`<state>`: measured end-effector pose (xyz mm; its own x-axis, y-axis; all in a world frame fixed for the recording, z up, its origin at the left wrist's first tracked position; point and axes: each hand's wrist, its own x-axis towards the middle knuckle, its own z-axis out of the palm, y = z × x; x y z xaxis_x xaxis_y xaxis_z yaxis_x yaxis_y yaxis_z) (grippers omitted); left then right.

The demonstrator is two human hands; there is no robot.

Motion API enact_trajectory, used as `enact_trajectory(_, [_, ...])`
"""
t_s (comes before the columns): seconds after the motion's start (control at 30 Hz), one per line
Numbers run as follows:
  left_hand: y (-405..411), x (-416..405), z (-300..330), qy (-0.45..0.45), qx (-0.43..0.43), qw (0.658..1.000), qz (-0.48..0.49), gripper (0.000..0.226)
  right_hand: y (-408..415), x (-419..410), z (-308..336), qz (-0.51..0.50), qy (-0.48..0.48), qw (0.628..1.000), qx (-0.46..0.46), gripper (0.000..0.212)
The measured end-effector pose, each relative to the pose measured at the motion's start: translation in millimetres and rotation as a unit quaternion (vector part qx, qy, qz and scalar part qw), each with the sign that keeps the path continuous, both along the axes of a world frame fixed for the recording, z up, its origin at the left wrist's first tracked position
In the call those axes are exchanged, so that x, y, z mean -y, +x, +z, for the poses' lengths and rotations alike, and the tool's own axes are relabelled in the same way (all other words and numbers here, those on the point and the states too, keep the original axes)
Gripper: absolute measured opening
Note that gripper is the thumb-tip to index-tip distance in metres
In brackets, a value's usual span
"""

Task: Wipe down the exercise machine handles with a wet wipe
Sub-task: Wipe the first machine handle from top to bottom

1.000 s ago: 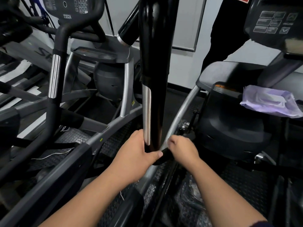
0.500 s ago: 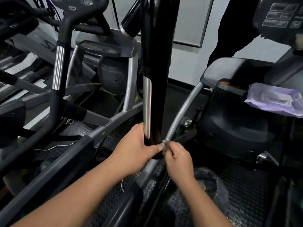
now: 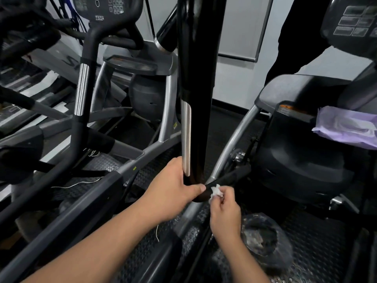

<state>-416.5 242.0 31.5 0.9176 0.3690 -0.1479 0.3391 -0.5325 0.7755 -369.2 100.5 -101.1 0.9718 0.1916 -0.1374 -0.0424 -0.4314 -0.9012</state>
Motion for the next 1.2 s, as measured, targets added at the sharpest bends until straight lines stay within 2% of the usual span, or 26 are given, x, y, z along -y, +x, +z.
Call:
enact_trajectory(0.1, [0, -1, -1, -0.012, -0.006, 1.0, 0.001, 0.041, 48, 1, -5, -0.071, -0.033, 0.996, -0.032, 0.004])
enact_trajectory(0.17, [-1, 0, -2, -0.014, -0.009, 1.0, 0.003, 0.041, 78, 4, -10, -0.11, -0.039, 0.99, -0.073, 0.009])
enact_trajectory(0.3, [-1, 1, -1, -0.009, -0.014, 1.0, 0.008, 0.036, 74, 4, -9, -0.131, -0.043, 0.986, -0.091, 0.007])
enact_trajectory(0.4, [-1, 3, 1, -0.009, -0.013, 1.0, 0.011, 0.036, 23, -1, -2, -0.093, -0.013, 0.992, -0.084, 0.001])
enact_trajectory(0.47, [-1, 2, 1, -0.009, -0.013, 1.0, 0.015, 0.036, -1, -5, -1, -0.063, 0.009, 0.994, -0.086, 0.007])
enact_trajectory(0.53, [0, 1, -1, -0.015, -0.01, 1.0, 0.019, 0.04, 6, -5, -4, -0.08, 0.022, 0.993, -0.087, 0.006])
enact_trajectory(0.63, [0, 1, -5, -0.027, -0.003, 0.999, 0.019, 0.042, 50, -2, -19, -0.156, 0.039, 0.98, -0.117, 0.003])
enact_trajectory(0.73, [0, 1, -6, -0.035, -0.001, 0.999, 0.016, 0.043, 76, 2, -42, -0.211, 0.102, 0.957, -0.169, 0.008])
enact_trajectory(0.83, [0, 1, -6, -0.033, 0.002, 0.999, 0.017, 0.042, 53, -6, -36, -0.205, 0.117, 0.957, -0.169, 0.005])
enact_trajectory(0.97, [-1, 1, -5, -0.03, 0.0, 0.999, 0.019, 0.04, 20, -11, -22, -0.141, 0.119, 0.97, -0.157, 0.011])
enact_trajectory(1.2, [-1, 2, -4, -0.019, -0.002, 1.0, 0.017, 0.034, 59, -4, -35, -0.212, 0.189, 0.938, -0.198, 0.01])
